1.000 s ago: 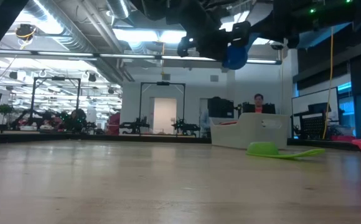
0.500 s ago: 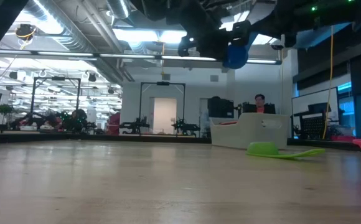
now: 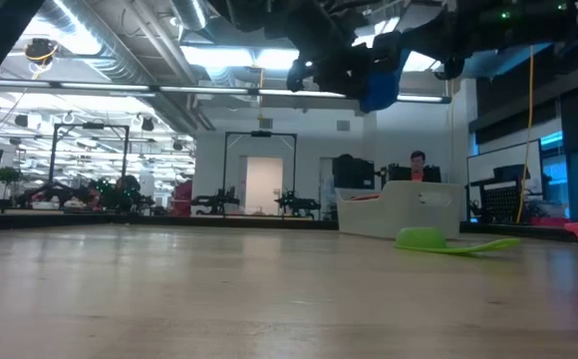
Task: Nest measuring cups in basket
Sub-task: Stack the blue measuring cup on top of the orange measuring cup into the gray gray bin
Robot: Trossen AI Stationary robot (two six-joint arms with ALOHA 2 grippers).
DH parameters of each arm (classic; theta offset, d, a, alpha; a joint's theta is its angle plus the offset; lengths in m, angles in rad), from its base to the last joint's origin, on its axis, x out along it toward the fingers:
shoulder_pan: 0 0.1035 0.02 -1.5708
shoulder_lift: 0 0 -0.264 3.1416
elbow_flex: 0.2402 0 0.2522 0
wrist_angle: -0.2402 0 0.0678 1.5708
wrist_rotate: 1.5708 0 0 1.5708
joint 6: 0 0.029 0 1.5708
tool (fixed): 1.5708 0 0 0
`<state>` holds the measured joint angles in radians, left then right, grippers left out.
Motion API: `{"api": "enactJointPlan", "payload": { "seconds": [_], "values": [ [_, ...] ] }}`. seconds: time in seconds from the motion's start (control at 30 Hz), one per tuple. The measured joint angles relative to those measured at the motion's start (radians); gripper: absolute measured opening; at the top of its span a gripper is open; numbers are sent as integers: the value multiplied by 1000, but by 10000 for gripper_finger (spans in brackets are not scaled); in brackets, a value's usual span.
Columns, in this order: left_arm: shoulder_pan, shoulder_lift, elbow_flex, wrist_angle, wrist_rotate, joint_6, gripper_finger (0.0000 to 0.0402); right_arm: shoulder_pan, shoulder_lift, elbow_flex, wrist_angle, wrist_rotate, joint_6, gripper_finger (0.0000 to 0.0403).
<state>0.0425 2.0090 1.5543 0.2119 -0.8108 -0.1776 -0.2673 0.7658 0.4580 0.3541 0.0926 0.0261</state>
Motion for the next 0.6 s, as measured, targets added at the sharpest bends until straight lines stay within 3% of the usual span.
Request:
{"api": "enactJointPlan", "payload": {
  "seconds": [0.13,0.27,0.47,0.6],
  "values": [
    [-7,-16,0,-34,14,0,76,-55,0,13,-46,-74,25,6],
    [-25,-38,2,-135,41,4,82,-107,4,96,-224,-154,21,6],
    [-49,-47,2,-252,164,63,80,-198,49,303,-548,-216,-49,6],
    [-64,-52,2,-284,265,108,81,-272,124,440,-709,-368,-106,6]
  ]
}}
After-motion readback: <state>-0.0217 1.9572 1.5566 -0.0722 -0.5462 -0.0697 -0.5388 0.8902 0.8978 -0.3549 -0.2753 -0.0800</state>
